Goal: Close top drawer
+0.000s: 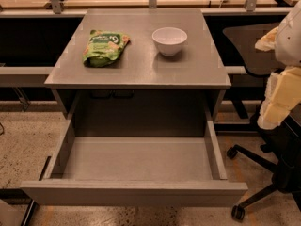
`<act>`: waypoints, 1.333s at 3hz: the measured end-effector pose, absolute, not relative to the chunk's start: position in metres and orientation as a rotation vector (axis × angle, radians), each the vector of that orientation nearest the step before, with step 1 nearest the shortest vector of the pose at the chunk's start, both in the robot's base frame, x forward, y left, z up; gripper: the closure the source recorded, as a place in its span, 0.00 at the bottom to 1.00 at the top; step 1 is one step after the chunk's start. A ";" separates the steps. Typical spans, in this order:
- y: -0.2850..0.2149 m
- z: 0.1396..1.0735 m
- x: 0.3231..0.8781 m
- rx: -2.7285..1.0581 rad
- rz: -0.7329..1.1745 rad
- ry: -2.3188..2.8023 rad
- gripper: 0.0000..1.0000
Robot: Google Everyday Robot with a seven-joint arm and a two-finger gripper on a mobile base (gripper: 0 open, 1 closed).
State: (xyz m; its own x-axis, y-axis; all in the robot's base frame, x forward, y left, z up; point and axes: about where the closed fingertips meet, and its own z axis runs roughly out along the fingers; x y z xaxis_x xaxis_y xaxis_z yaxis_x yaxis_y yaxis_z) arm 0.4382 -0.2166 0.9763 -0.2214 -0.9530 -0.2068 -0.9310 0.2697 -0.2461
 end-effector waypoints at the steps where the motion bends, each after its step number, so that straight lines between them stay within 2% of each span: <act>1: -0.217 0.976 0.438 -1.724 -0.099 2.231 0.00; 2: -0.216 0.979 0.438 -1.720 -0.106 2.225 0.13; 4: -0.208 0.948 0.427 -1.668 0.054 2.259 0.61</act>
Offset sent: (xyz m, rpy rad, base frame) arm 0.0000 0.0000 0.0000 0.0000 0.0000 0.0000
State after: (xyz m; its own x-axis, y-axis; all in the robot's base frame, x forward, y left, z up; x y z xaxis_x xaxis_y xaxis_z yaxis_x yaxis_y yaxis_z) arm 0.4268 -0.2075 0.9482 -0.2589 -0.9228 -0.2852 -0.9353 0.3132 -0.1644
